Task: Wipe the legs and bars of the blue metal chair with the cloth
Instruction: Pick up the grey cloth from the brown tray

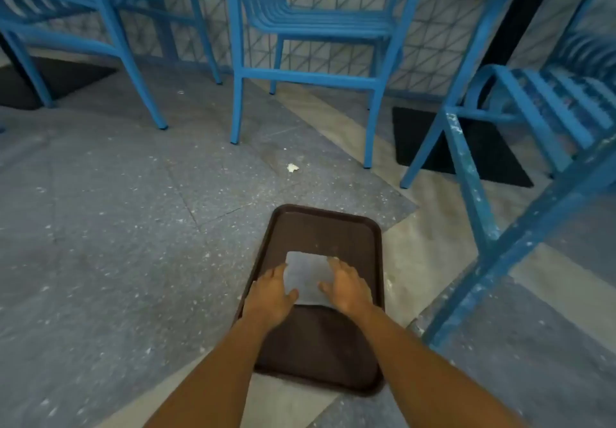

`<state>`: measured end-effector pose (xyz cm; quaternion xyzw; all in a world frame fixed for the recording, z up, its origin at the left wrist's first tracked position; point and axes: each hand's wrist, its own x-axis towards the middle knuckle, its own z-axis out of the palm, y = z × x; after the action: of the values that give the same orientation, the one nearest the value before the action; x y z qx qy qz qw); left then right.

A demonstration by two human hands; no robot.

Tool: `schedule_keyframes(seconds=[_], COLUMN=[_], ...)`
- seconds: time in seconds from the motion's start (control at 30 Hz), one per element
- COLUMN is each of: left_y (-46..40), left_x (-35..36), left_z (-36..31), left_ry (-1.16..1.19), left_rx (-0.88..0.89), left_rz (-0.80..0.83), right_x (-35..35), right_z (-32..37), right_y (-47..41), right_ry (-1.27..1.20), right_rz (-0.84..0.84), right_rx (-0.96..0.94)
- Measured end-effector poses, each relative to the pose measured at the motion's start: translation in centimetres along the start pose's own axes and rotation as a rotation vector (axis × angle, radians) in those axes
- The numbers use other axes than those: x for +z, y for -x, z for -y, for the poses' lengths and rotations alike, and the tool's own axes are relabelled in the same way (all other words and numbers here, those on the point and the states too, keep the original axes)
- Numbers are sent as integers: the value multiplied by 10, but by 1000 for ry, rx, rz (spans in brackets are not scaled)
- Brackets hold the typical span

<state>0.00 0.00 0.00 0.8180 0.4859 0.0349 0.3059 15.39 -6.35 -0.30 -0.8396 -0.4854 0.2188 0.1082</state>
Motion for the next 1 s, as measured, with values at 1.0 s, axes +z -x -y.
schedule_keyframes(seconds=[1.0], left_y=[-17], left_x=[29], left_z=[31], left_ry=[1], left_rx=[36], left_rz=[-3], right_x=[33], right_z=[-5], right_y=[-7], right_ry=[119], right_rz=[-124], right_rx=[-26])
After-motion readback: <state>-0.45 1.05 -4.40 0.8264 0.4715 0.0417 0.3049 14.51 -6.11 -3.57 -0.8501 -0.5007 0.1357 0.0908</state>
